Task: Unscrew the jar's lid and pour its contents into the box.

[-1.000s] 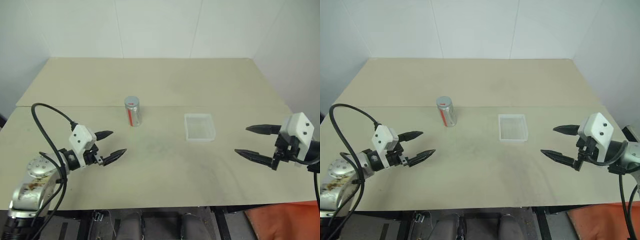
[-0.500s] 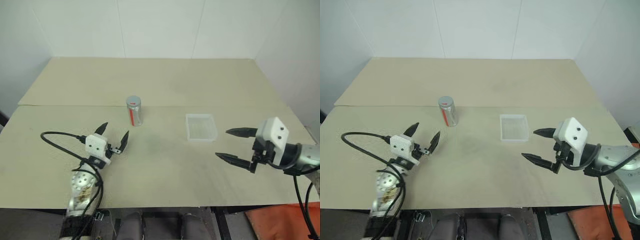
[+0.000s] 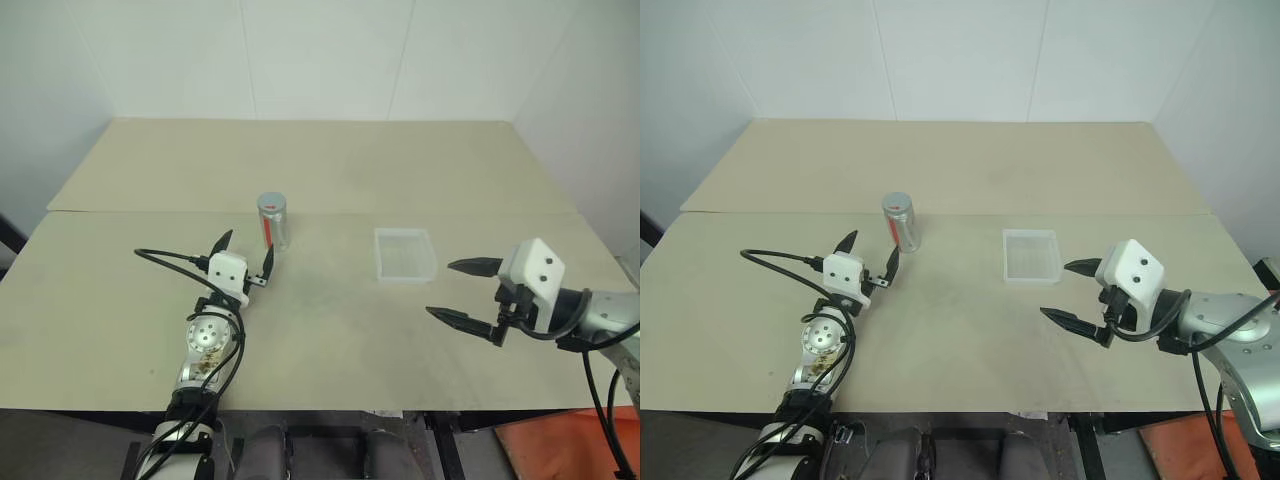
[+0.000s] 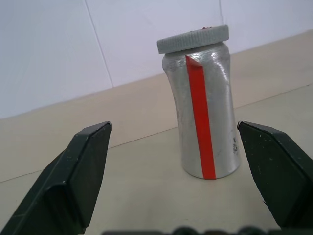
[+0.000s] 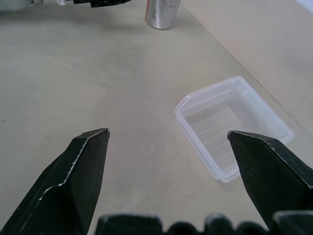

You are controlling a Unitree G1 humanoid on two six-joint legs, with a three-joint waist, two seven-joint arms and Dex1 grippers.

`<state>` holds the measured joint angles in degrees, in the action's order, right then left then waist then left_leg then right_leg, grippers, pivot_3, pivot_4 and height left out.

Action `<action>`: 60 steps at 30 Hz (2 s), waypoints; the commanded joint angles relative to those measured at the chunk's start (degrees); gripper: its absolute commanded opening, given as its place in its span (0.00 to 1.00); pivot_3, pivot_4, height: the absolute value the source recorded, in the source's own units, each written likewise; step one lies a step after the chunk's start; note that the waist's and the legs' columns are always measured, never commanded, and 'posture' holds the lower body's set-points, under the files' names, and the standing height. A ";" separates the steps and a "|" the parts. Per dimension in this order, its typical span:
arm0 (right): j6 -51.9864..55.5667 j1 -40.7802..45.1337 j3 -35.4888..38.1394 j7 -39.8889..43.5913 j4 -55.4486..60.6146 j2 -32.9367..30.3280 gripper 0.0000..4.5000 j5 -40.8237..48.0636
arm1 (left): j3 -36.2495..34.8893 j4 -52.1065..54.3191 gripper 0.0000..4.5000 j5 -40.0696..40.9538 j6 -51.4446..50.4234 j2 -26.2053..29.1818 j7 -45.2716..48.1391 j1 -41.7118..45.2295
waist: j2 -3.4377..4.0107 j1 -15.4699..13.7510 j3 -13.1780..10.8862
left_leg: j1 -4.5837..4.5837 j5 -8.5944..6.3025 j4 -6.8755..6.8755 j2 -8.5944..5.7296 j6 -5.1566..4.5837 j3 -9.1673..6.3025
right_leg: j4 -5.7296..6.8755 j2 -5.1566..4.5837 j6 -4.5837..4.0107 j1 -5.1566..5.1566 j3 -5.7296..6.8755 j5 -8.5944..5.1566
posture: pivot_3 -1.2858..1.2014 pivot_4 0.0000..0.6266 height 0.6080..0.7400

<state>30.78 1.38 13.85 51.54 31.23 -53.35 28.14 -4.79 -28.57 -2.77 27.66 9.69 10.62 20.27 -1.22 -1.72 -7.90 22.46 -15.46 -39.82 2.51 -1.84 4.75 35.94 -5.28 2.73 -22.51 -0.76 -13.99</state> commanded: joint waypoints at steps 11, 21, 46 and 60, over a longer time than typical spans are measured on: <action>-1.20 1.34 -2.11 -3.32 1.35 2.22 1.00 -2.52 | 1.59 6.13 0.99 6.41 -5.14 -0.26 5.57 4.09 | -0.04 0.52 -0.02 | 0.58 -0.02 -0.03 0.01 -0.03 -0.05 | -0.05 0.00 0.02 -0.56 -0.01 0.00 | 0.52 0.24 1.00; -1.36 1.62 -3.13 -4.92 0.88 4.15 1.00 -3.60 | 0.97 3.68 0.99 8.48 -11.61 -1.35 4.06 8.86 | -0.05 0.72 -0.03 | 0.65 -0.01 -0.04 -0.02 -0.03 -0.06 | -0.05 0.01 0.04 -0.60 0.00 0.01 | 0.52 0.24 1.00; -1.84 1.06 -3.52 -7.09 1.60 5.80 1.00 -6.02 | 1.16 -8.73 0.72 6.12 -12.48 -1.14 2.98 16.16 | -0.06 1.01 -0.04 | 0.67 -0.01 -0.04 -0.05 -0.03 -0.01 | -0.05 0.02 0.05 -0.62 0.01 0.02 | 0.52 0.24 1.00; -0.89 1.58 -2.90 -6.83 2.87 5.34 1.00 -5.49 | 1.31 -1.67 0.43 8.77 -17.26 -2.37 5.33 14.16 | -0.06 0.99 -0.04 | 0.68 -0.01 -0.04 -0.06 -0.03 -0.02 | -0.06 0.01 0.05 -0.63 0.01 0.02 | 0.52 0.24 1.00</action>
<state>30.43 1.98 9.65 44.92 31.78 -47.66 22.09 -3.32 -35.43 3.33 12.86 7.56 13.63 34.21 -1.28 -0.73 -7.93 23.14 -15.47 -39.86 2.45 -1.87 4.73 35.89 -5.27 2.78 -23.14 -0.75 -13.97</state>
